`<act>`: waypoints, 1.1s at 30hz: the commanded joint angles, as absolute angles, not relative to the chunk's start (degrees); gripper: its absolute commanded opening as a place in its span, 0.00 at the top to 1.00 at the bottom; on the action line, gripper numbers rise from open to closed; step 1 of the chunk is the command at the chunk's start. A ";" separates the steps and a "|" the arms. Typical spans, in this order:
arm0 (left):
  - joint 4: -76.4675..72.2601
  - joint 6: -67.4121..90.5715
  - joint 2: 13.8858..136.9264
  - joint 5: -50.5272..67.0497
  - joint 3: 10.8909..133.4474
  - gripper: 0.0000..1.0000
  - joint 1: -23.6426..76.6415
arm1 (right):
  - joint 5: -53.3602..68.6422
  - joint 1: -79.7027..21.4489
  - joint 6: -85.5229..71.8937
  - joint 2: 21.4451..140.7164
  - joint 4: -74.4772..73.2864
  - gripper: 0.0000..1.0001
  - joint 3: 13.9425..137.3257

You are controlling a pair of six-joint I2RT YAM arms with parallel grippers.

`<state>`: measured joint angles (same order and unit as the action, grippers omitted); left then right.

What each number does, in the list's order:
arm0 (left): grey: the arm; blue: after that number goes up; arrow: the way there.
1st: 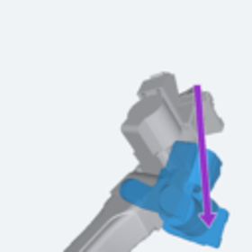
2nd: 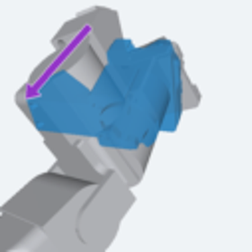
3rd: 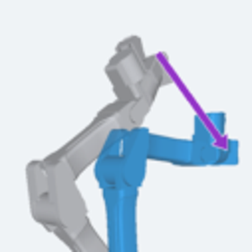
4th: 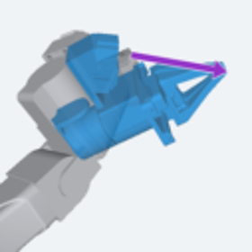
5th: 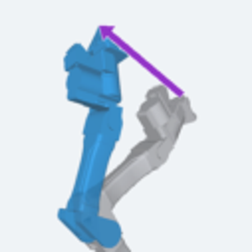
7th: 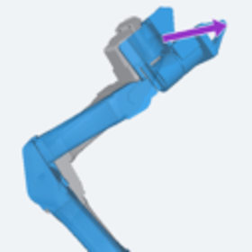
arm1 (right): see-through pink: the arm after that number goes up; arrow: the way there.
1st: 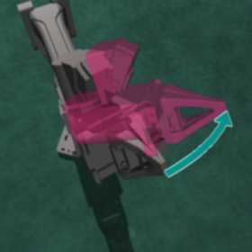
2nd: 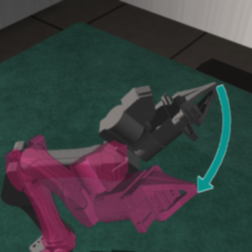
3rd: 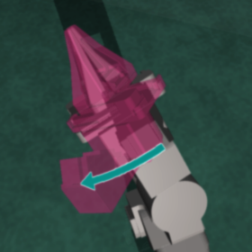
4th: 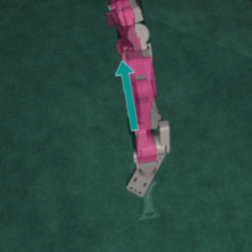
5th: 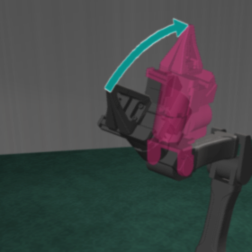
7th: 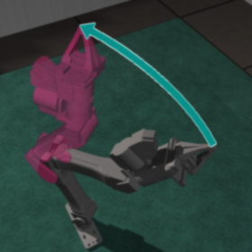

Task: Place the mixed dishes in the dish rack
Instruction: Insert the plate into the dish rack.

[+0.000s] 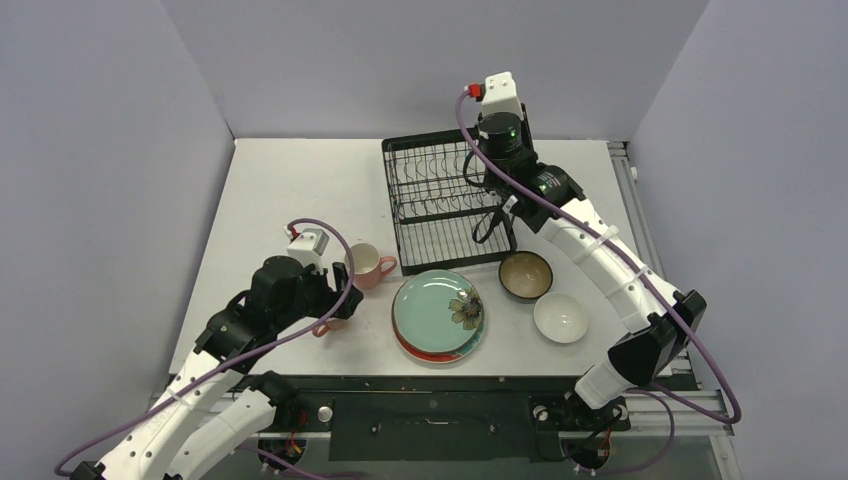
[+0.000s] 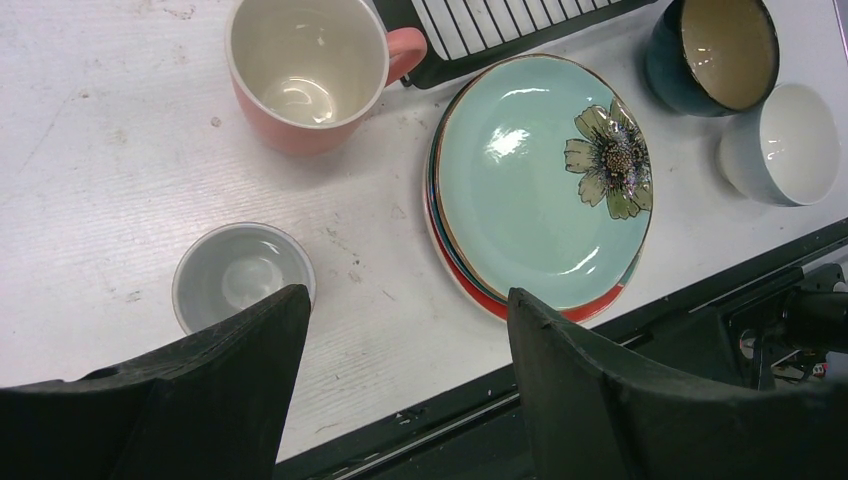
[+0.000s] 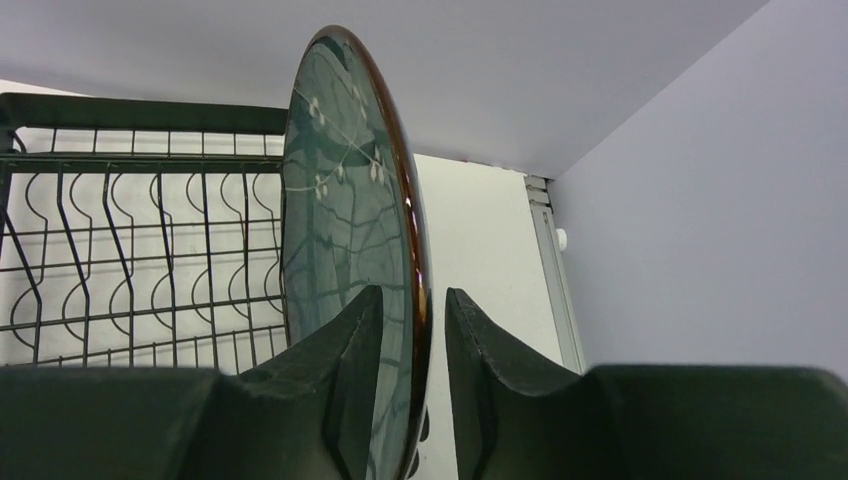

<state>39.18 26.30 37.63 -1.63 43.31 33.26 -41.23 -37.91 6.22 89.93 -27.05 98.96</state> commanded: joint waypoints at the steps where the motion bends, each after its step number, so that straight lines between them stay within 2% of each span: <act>1: 35.87 25.45 37.78 -0.89 43.31 0.31 32.70 | -43.35 -38.85 5.12 86.01 -26.10 0.71 98.79; 6: 35.89 25.41 37.87 -0.81 43.24 0.31 32.61 | -44.67 -39.70 5.10 84.59 -26.08 0.58 99.23; 12: 35.90 25.41 37.76 -0.86 43.24 0.28 32.54 | -45.83 -40.73 4.84 82.34 -26.30 0.51 99.45; 20: 35.75 25.53 37.69 -0.50 43.11 0.12 32.52 | -44.73 -41.48 2.56 77.50 -28.39 0.48 98.07; 22: 35.48 25.28 37.51 -0.07 43.14 0.01 32.52 | -42.41 -41.53 0.85 75.54 -28.95 0.47 97.05; 24: 35.33 25.11 37.41 -0.01 43.22 0.03 32.52 | -40.22 -41.49 -0.73 73.34 -30.01 0.46 95.86; 33: 34.05 24.85 37.23 2.59 43.27 0.04 32.61 | -31.68 -40.81 -9.61 60.52 -32.59 0.37 84.99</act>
